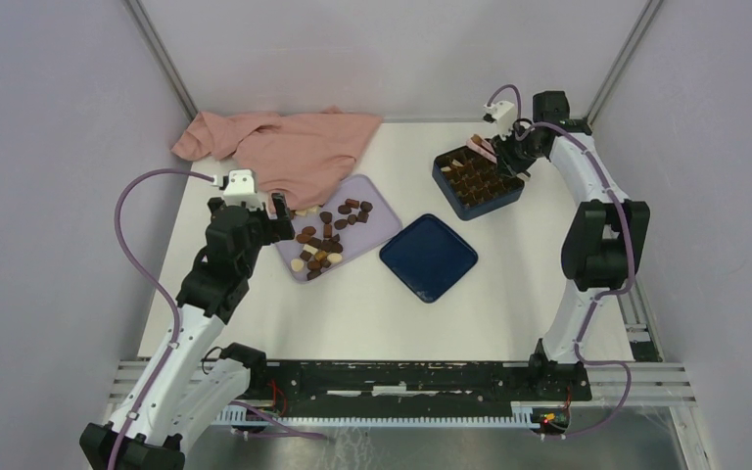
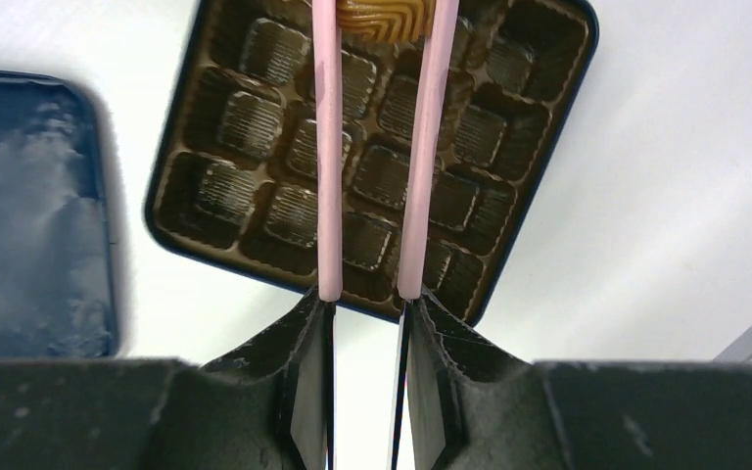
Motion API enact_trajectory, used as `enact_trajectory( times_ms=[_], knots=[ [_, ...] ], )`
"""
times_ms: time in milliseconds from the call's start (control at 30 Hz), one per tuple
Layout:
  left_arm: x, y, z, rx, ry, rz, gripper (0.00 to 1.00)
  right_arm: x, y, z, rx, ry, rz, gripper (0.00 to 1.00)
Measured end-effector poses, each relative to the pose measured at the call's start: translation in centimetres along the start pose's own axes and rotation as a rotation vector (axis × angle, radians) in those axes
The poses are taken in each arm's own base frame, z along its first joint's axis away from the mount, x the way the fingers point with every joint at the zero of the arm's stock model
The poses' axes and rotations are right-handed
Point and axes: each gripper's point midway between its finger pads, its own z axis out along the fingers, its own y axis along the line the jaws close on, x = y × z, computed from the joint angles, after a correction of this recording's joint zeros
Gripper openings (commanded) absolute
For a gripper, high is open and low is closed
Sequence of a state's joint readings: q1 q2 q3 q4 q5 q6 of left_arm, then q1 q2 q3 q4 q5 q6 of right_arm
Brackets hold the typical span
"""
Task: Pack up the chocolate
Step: Place the fake chocolate in the packing box.
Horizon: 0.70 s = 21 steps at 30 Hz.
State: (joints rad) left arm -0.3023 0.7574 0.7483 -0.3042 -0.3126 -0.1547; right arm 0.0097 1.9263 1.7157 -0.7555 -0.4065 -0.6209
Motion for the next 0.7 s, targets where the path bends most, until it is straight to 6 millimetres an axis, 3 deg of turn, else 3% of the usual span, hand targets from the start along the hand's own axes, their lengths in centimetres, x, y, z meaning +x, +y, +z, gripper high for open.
enact_trajectory(
  times_ms=[200,700],
  knots=[
    [0.0,0.0,0.0,0.000,0.000,0.000,0.98,1.8,-1.4,1.9,0.018,0.063,0.027,0.22],
    [0.0,0.0,0.0,0.000,0.000,0.000,0.99,4.0,-3.8,4.2,0.058,0.120,0.085,0.25]
  ],
)
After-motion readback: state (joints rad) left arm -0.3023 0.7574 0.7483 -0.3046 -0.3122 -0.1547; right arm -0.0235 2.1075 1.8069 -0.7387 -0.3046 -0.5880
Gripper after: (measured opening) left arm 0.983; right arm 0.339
